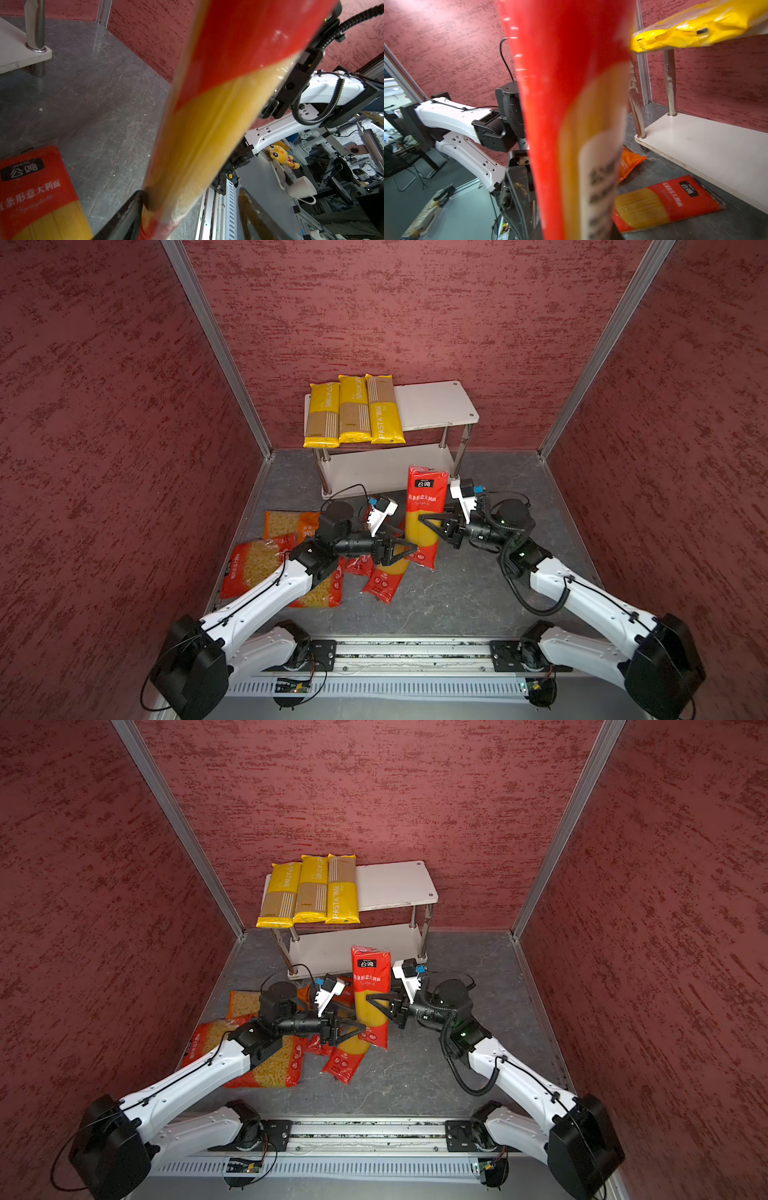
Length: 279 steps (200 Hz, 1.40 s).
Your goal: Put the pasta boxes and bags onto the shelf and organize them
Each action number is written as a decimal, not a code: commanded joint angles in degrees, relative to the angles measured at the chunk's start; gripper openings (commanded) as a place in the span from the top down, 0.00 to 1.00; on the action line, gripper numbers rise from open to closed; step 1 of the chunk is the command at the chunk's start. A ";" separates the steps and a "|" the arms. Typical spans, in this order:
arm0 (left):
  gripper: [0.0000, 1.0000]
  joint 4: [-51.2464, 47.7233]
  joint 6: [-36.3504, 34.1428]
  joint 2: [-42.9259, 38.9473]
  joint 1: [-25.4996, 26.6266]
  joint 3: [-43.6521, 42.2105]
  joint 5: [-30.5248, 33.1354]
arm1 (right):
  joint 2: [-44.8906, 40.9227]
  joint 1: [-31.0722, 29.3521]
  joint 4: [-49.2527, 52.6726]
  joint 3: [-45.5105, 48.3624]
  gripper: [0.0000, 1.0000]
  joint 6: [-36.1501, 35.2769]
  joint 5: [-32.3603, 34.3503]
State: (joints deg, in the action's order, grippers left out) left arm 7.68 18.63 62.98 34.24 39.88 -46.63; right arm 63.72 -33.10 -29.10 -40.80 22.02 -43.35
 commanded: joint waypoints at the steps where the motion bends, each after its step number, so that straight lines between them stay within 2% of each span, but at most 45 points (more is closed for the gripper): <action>1: 0.32 10.05 3.09 0.90 1.70 0.90 -2.41 | 0.03 -0.21 -13.87 -3.82 1.00 7.20 -6.51; 29: 0.40 9.51 2.71 1.29 1.52 1.41 -2.32 | 0.25 -0.20 -14.01 -4.91 1.00 9.44 -8.70; 50: 0.51 9.66 2.90 2.06 1.21 2.57 -3.21 | 0.65 -0.16 -13.62 -5.77 1.00 10.63 -9.63; 86: 0.63 9.76 3.59 4.36 3.54 4.90 -3.95 | 2.13 -0.15 -10.67 -7.91 0.98 12.45 -7.82; 106: 0.78 12.52 6.33 5.36 4.08 4.77 -2.93 | 2.38 -0.20 -11.24 -7.28 0.83 12.63 -6.51; 142: 0.92 16.36 11.75 5.71 4.09 4.59 -0.08 | 0.04 -0.12 -10.36 -4.74 0.57 9.58 -2.16; 162: 0.97 19.15 14.54 5.27 4.08 4.35 2.16 | -1.80 0.22 -6.17 -3.35 0.47 8.06 3.69; 173: 1.00 21.48 15.98 4.97 4.07 4.39 4.09 | -3.48 0.70 -4.38 -1.67 0.44 7.93 9.16; 191: 1.00 23.00 18.64 4.36 3.84 4.99 7.52 | -6.98 1.63 -3.66 2.87 0.40 8.53 16.13; 241: 1.00 21.38 24.26 4.37 3.09 10.40 20.97 | -17.82 1.48 -3.02 11.66 0.42 17.25 28.73; 279: 1.00 20.47 24.35 7.57 5.33 18.04 29.87 | -21.14 -5.39 -4.57 15.75 0.40 23.70 38.87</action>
State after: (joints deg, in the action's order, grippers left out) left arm 19.88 42.89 70.63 38.09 51.05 -24.36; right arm 43.31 -34.37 -31.51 -26.57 40.07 -13.76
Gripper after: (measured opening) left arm 0.250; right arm 0.597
